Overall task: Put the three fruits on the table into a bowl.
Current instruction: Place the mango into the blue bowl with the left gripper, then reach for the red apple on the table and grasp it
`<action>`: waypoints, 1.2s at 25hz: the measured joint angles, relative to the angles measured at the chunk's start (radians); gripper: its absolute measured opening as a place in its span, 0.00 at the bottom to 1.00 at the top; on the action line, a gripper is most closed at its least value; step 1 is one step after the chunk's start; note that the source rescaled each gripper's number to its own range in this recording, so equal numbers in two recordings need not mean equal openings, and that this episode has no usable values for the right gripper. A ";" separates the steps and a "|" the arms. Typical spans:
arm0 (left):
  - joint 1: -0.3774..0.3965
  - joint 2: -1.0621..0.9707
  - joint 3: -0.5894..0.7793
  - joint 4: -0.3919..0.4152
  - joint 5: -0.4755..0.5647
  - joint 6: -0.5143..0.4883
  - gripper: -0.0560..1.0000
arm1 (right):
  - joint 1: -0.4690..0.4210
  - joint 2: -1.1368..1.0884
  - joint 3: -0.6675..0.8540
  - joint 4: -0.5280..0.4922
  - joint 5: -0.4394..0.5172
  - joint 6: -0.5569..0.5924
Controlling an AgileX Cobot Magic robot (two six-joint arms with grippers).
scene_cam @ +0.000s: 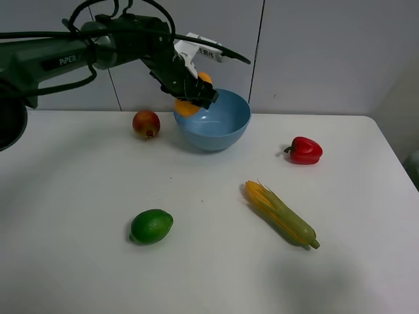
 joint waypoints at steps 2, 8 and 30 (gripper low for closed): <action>-0.001 0.026 -0.026 -0.012 -0.002 0.000 0.06 | 0.000 0.000 0.000 0.000 0.000 0.000; -0.001 0.092 -0.045 -0.029 -0.025 0.000 0.06 | 0.000 0.000 0.000 0.000 0.000 0.000; 0.003 0.045 -0.047 -0.058 -0.136 -0.007 0.98 | 0.000 0.000 0.000 0.000 0.000 0.000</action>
